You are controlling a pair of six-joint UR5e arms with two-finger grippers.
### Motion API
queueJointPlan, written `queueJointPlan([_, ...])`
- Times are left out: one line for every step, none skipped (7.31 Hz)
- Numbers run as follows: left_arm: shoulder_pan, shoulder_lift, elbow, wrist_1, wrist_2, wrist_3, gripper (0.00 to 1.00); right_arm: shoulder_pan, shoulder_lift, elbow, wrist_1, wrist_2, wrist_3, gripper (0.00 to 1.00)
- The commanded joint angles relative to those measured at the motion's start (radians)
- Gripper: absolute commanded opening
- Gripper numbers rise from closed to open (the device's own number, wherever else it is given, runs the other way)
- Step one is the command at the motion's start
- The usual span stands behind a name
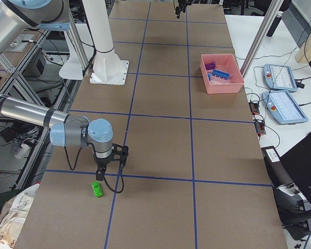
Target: Put all blocks into box
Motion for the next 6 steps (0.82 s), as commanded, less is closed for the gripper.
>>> queueJointPlan([-0.007,0.000,-0.004,0.000,-0.004,0.004,1.00,-0.002,-0.025,-0.224,0.421,0.011,0.311,0.96])
queueJointPlan([-0.007,0.000,-0.005,0.000,-0.004,0.002,1.00,-0.001,-0.025,-0.261,0.430,0.029,0.373,0.96])
queueJointPlan([-0.007,0.000,-0.016,0.000,-0.004,-0.001,1.00,-0.002,-0.025,-0.298,0.468,0.045,0.389,0.98])
queueJointPlan([-0.007,0.001,-0.026,0.002,-0.002,-0.003,1.00,-0.005,-0.012,-0.319,0.477,0.049,0.376,0.99])
queueJointPlan([-0.007,0.001,-0.033,0.002,-0.002,-0.003,1.00,-0.013,-0.003,-0.320,0.477,0.074,0.362,1.00])
queueJointPlan([-0.007,0.001,-0.036,0.002,-0.002,-0.003,1.00,-0.057,0.016,-0.320,0.477,0.077,0.330,1.00])
